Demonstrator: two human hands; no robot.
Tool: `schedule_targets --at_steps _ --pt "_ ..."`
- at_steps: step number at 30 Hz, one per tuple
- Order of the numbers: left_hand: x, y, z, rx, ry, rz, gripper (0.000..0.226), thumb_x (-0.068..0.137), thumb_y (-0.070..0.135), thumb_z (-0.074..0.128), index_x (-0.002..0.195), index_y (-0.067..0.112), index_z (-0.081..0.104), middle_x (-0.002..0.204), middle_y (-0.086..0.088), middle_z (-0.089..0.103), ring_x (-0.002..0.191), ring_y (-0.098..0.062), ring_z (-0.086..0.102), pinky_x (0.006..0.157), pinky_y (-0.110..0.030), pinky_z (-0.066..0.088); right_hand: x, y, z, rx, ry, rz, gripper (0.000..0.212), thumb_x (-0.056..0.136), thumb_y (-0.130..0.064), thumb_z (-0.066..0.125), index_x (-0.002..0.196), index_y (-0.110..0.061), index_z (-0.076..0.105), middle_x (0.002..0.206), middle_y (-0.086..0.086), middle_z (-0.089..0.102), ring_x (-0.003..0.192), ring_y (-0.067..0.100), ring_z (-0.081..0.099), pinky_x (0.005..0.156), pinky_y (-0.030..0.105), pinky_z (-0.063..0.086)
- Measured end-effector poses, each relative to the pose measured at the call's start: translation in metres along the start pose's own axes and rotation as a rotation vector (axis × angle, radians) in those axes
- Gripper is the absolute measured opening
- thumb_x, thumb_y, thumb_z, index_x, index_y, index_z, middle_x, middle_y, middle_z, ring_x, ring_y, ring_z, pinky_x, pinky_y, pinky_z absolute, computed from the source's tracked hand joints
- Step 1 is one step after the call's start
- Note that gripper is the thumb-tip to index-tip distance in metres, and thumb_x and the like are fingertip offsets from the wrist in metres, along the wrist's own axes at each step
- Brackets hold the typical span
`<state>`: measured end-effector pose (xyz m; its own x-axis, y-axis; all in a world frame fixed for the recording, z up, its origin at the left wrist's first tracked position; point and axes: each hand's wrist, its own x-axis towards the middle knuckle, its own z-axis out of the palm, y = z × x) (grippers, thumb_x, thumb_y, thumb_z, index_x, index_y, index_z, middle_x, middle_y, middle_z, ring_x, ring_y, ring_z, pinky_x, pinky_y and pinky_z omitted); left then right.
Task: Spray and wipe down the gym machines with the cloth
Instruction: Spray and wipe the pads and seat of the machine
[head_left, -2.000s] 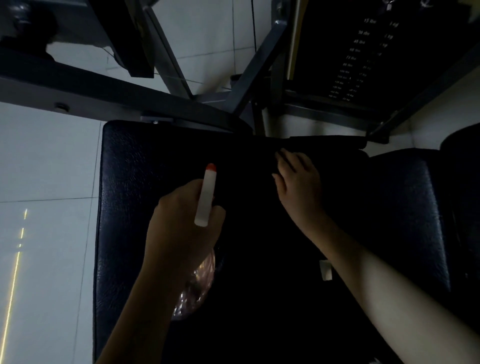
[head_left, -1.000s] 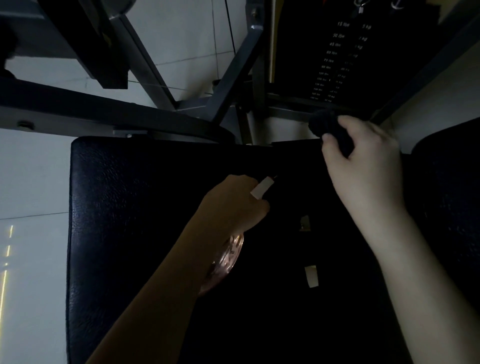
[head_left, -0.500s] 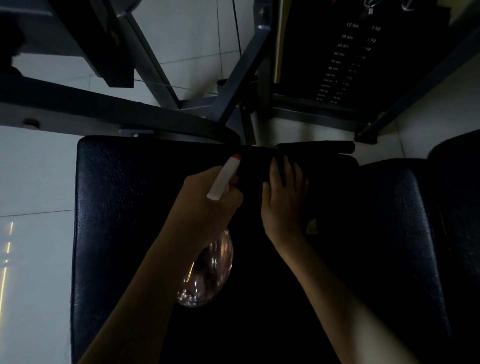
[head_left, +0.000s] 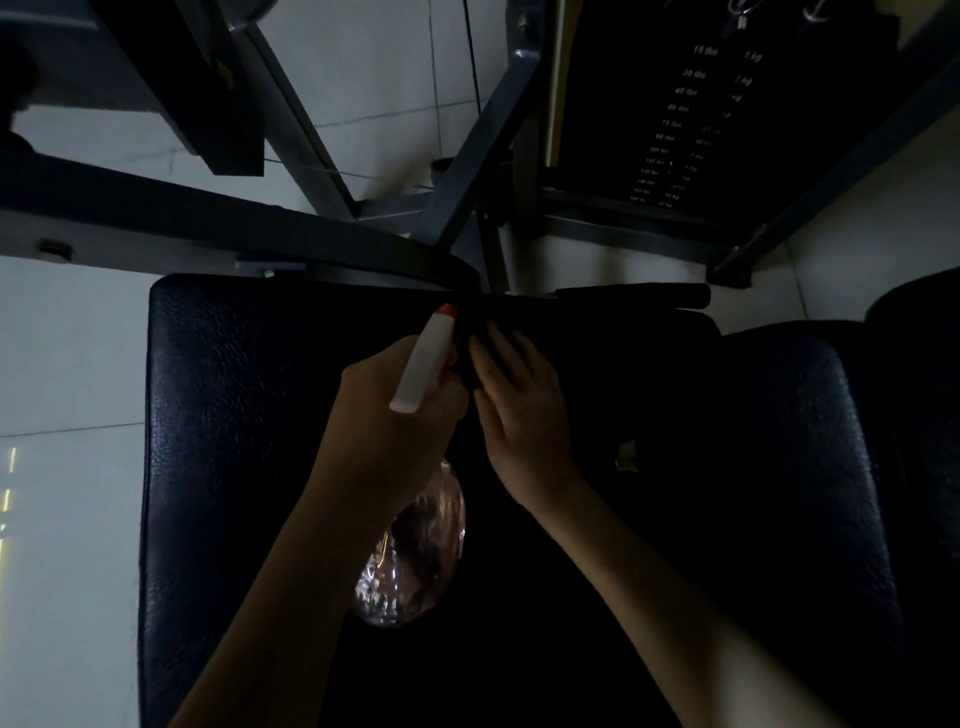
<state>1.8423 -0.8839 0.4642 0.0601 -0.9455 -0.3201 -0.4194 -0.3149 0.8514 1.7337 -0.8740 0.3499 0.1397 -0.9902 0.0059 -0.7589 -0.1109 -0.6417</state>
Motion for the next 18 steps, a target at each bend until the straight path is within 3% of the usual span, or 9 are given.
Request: schedule_targets --at_steps 4,9,13,18 --pt "0.000 0.002 -0.001 -0.033 0.000 -0.032 0.027 0.074 0.018 0.058 0.087 -0.006 0.057 0.077 -0.028 0.058 0.061 -0.029 0.053 0.056 -0.037 0.041 -0.026 0.041 -0.014 -0.177 -0.009 -0.062 0.047 0.092 -0.030 0.037 0.134 -0.012 0.048 0.140 0.011 0.049 0.130 0.033 0.041 0.103 0.052 0.039" --pt "0.001 0.000 -0.003 -0.033 0.004 -0.020 0.014 0.083 0.004 0.058 0.084 -0.009 0.055 0.071 -0.029 0.054 0.059 -0.023 0.048 0.053 -0.032 0.038 0.012 0.021 -0.010 -0.066 0.079 0.224 0.053 0.093 -0.031 0.031 0.141 -0.012 0.041 0.150 0.011 0.035 0.138 0.035 0.028 0.112 0.049 0.022" --pt "-0.002 -0.001 0.001 0.031 -0.007 0.023 0.012 0.082 0.008 0.057 0.083 -0.003 0.057 0.069 -0.022 0.057 0.054 -0.022 0.048 0.048 -0.029 0.037 -0.017 0.005 0.006 -0.028 0.078 -0.027 0.046 0.093 -0.024 0.037 0.138 -0.016 0.042 0.147 0.009 0.040 0.133 0.029 0.033 0.108 0.040 0.029" --pt "-0.005 0.001 0.003 0.051 -0.006 0.022 0.012 0.077 0.015 0.055 0.072 0.004 0.054 0.058 -0.007 0.052 0.052 -0.022 0.047 0.049 -0.034 0.038 -0.037 0.040 -0.007 -0.156 0.088 0.013 0.045 0.092 -0.024 0.037 0.137 -0.018 0.040 0.142 0.009 0.045 0.132 0.030 0.035 0.111 0.036 0.020"
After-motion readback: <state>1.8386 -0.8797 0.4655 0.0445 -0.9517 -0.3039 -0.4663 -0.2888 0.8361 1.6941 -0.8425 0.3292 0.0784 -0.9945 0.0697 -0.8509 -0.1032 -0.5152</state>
